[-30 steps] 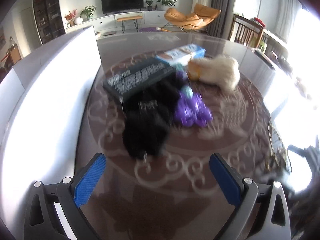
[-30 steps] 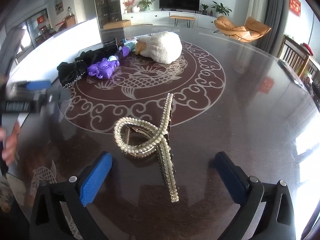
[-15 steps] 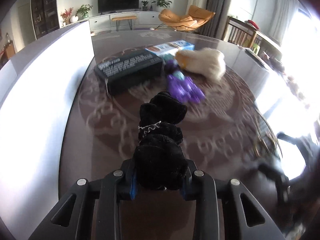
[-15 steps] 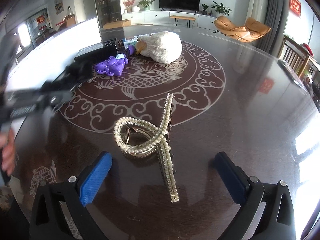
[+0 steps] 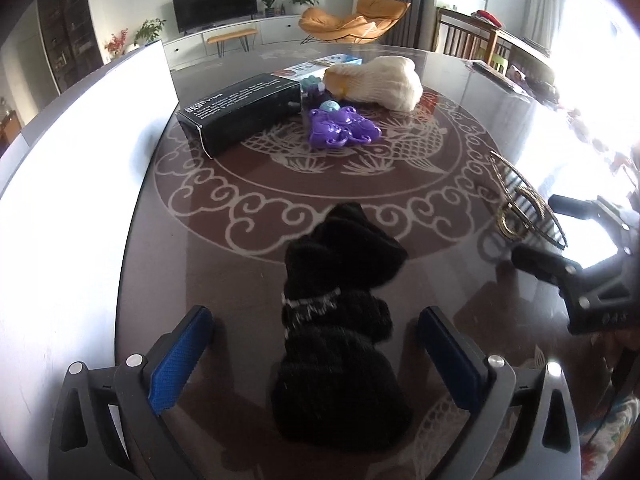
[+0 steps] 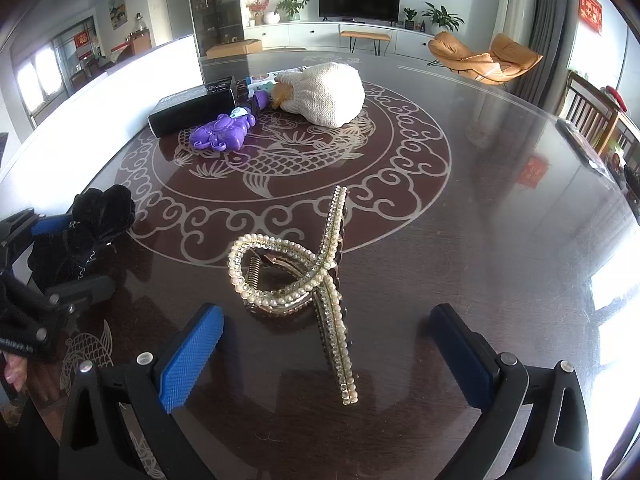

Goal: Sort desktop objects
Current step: 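Grasp the black velvet pouch with the left gripper while the right gripper holds the hair clip, then carry pouch and hair clip into the white box and open both grippers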

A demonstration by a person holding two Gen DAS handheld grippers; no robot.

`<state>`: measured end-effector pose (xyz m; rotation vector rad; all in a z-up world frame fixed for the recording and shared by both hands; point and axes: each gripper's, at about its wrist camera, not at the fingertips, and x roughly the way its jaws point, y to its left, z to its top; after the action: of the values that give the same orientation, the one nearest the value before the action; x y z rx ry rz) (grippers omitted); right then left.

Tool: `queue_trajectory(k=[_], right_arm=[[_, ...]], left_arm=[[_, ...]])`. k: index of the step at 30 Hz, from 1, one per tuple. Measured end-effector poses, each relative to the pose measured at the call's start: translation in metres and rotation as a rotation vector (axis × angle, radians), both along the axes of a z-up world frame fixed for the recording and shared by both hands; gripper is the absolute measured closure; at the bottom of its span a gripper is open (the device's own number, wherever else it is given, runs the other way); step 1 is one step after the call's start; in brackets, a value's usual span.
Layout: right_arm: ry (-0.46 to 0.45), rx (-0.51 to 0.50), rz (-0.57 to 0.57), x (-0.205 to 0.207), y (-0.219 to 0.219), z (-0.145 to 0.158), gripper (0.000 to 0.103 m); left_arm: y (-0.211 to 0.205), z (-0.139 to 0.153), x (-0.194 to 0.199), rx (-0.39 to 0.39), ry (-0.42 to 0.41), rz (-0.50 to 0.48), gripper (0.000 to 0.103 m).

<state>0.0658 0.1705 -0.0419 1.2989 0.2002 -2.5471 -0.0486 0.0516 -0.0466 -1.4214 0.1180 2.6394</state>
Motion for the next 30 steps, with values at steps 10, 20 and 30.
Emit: queue_trajectory(k=[10, 20, 30], right_arm=[[-0.008, -0.091, 0.026, 0.001, -0.004, 0.004, 0.000], [-0.013, -0.102, -0.019, -0.007, -0.012, 0.018, 0.058], [0.097, -0.145, 0.112, 0.013, -0.064, 0.115, 0.058]], left_arm=[[-0.008, 0.009, 0.006, 0.066, 0.061, 0.014, 0.067], [-0.024, 0.022, 0.045, 0.172, 0.085, 0.013, 0.067], [-0.063, 0.123, 0.081, 0.419, 0.234, -0.012, 0.067]])
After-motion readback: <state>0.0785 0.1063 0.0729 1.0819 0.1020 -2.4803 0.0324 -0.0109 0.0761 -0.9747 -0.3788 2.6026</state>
